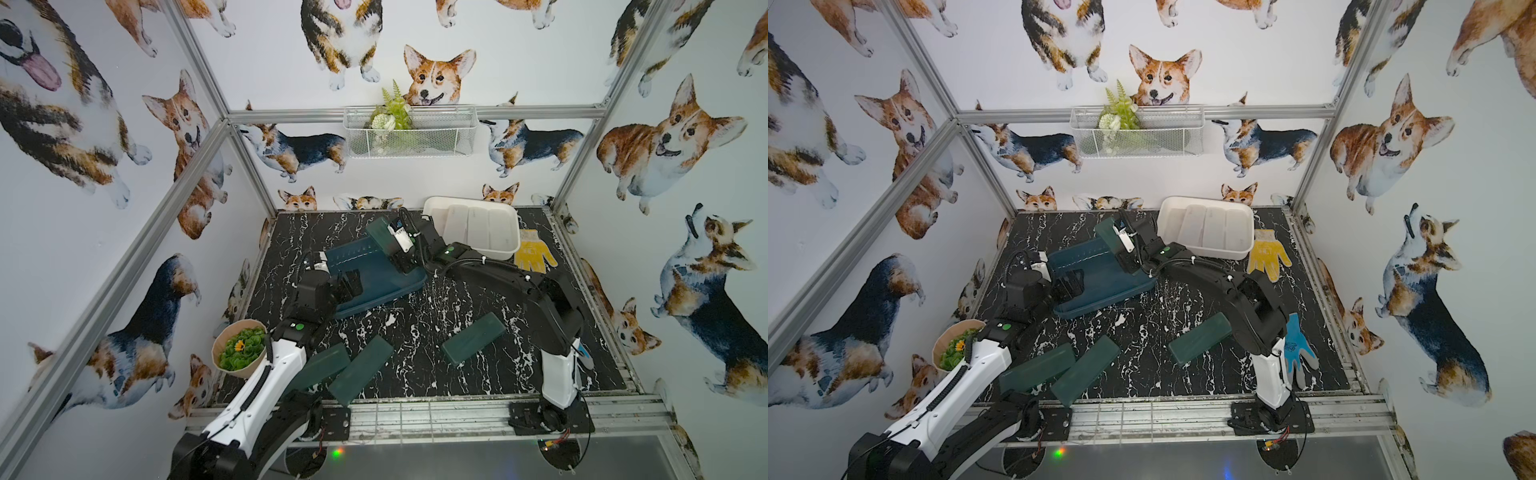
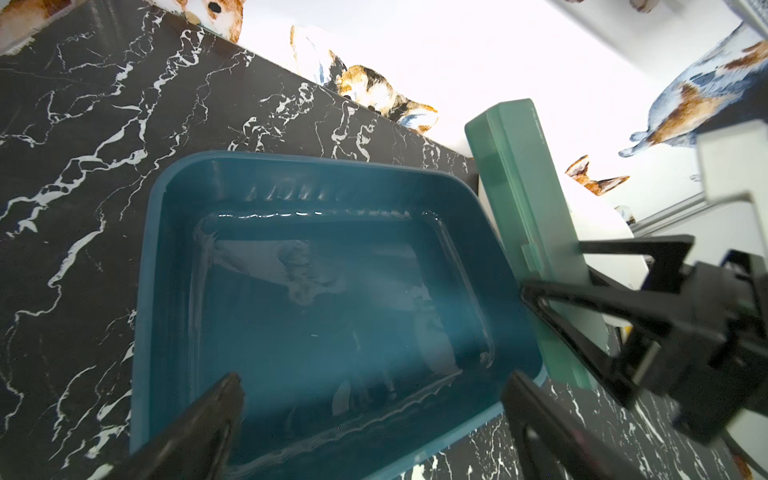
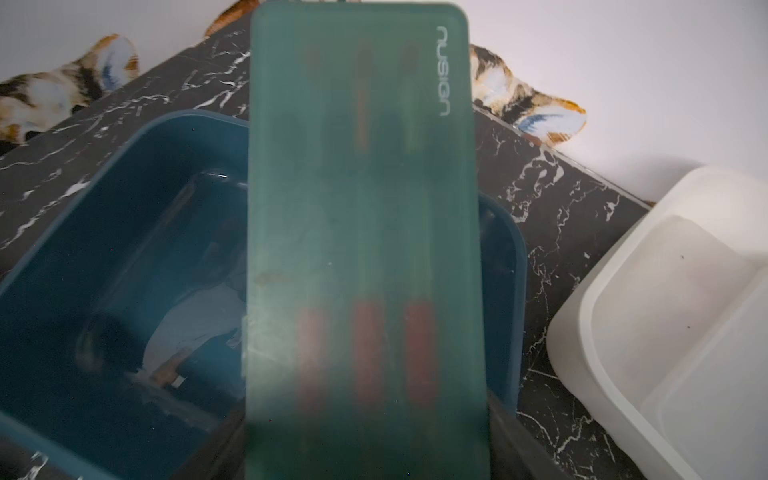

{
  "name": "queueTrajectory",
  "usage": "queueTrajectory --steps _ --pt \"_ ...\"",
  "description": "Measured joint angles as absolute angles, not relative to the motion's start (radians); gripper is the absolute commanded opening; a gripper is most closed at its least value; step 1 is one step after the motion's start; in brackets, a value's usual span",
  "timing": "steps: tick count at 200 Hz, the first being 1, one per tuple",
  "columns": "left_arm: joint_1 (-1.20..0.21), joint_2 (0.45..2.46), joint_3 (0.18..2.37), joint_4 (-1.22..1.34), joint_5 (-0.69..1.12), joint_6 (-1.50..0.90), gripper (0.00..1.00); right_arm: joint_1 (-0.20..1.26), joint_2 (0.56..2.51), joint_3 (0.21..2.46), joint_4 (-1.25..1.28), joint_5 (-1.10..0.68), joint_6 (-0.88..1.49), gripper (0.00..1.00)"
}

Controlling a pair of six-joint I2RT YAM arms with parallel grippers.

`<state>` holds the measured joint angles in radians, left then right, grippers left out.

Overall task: Place the pencil cases by color into the storage box
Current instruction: Place the pencil case at the storage box.

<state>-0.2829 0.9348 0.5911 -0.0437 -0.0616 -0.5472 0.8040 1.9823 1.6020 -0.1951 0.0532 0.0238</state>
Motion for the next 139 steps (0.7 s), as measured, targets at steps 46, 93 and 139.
queueTrajectory --steps 46,93,139 --pt "-0.283 0.921 0.558 -0.052 -0.062 -0.533 1.00 0.783 2.126 1.724 -0.251 0.079 0.096 0.53" --pt "-0.285 0.918 0.534 -0.051 -0.062 -0.527 1.00 0.772 2.180 1.754 -0.316 0.124 0.130 0.53" --pt "-0.295 0.928 0.529 -0.044 -0.064 -0.522 1.00 0.770 2.214 1.776 -0.352 0.133 0.146 0.53"
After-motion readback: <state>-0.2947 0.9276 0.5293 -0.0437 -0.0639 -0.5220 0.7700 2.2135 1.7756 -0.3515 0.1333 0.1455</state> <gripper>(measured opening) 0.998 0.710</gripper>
